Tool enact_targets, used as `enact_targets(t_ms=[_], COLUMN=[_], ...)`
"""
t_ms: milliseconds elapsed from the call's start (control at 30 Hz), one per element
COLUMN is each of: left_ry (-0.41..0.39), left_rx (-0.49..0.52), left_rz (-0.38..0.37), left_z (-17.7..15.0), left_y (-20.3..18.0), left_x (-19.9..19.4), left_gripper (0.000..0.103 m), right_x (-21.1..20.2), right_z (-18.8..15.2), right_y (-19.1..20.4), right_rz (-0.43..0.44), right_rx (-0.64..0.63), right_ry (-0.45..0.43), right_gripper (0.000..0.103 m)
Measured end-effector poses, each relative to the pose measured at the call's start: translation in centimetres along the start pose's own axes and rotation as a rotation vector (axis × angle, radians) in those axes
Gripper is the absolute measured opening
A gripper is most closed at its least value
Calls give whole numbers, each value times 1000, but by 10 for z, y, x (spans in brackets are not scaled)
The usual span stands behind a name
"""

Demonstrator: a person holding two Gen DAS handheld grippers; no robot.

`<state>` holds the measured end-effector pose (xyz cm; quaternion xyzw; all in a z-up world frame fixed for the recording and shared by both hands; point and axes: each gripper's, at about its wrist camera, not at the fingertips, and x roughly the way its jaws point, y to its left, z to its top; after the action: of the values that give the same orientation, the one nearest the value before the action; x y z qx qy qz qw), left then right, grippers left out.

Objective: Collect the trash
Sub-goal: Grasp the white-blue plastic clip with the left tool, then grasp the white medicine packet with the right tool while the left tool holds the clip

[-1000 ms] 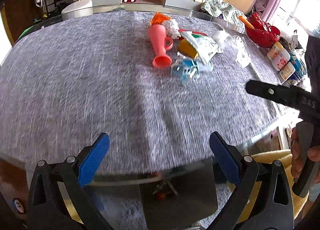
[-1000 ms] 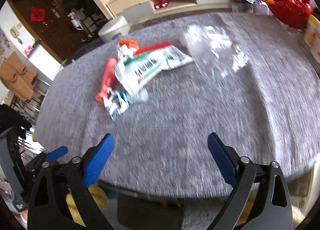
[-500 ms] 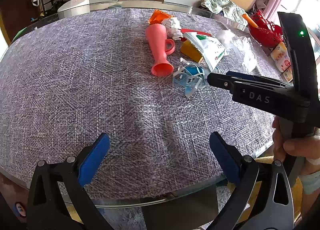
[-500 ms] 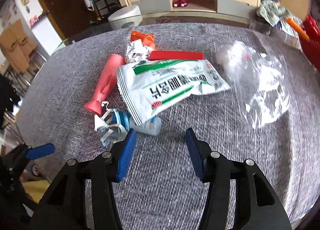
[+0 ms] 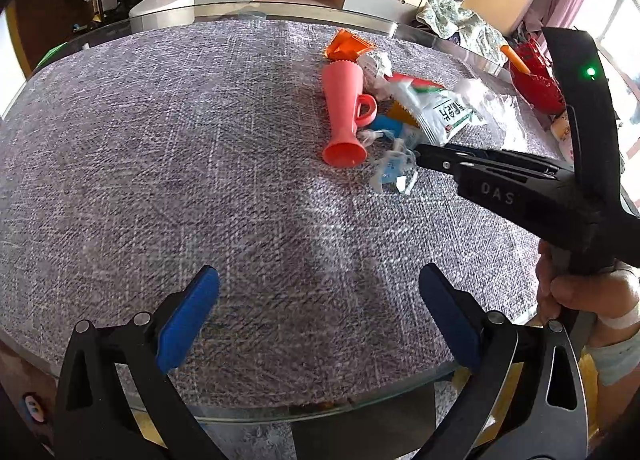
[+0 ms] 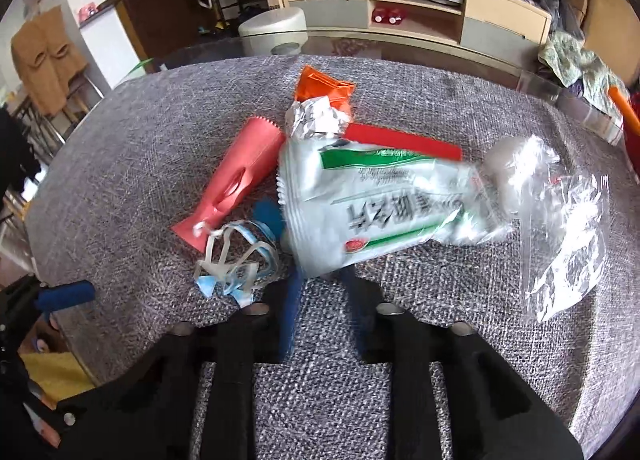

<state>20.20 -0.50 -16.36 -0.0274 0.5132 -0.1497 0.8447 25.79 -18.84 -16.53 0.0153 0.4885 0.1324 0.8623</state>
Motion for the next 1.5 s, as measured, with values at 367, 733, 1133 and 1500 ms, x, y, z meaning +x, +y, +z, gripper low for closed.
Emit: enact_targets(t_ms=[367,733,1133,1500], left_ry=[-9,-22,-21,-16], left_rx=[48,95,130,121], left_rz=[-46,-84,-85,-85], left_z=[22,46,40,28], left_y=[-26,-53,-59,-49], left_x=[19,43,35,27], left_gripper=[74,38,3,3], right_x=[-29,-58,-57,-42], right_z=[-11,-30,-49,-44], right_y=[-21,-43,-41,-49], right_rz=[45,43,73,14], right_rx=[75,134,146,215], right_ry=[-45,-73,-25,-2], right_gripper=[11,6,4,25])
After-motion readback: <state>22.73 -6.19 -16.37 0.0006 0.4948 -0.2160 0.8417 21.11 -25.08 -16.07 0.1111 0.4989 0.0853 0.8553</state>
